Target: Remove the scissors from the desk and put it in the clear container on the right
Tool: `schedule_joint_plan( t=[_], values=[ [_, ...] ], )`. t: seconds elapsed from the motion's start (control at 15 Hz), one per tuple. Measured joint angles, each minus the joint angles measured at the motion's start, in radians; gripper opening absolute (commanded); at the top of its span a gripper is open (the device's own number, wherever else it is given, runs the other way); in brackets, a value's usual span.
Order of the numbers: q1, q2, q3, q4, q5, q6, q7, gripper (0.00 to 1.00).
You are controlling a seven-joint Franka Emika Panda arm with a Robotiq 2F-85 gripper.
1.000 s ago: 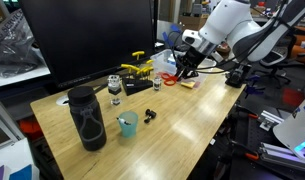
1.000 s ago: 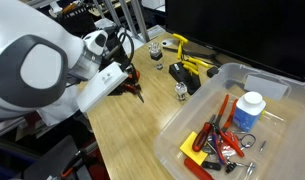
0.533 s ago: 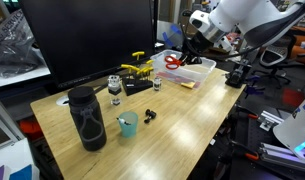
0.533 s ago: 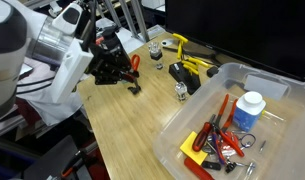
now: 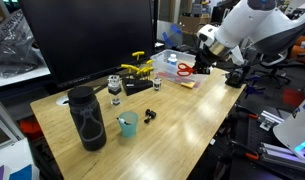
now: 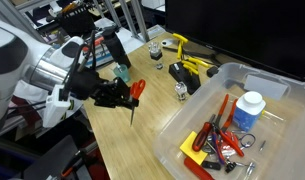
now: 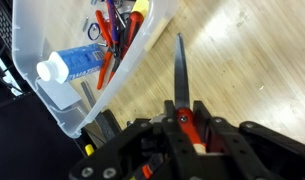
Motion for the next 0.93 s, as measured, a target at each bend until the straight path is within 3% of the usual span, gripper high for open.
schedule_joint_plan(
  t=[0.53, 0.6, 0.93],
  values=[
    [0.006, 0.008, 0.000, -0.001, 0.000, 0.000, 0.004, 0.23],
    [0.006, 0.008, 0.000, -0.001, 0.000, 0.000, 0.004, 0.06],
    [-0.004, 0.001, -0.005, 0.015, -0.006, -0.010, 0.038, 0.06]
  ],
)
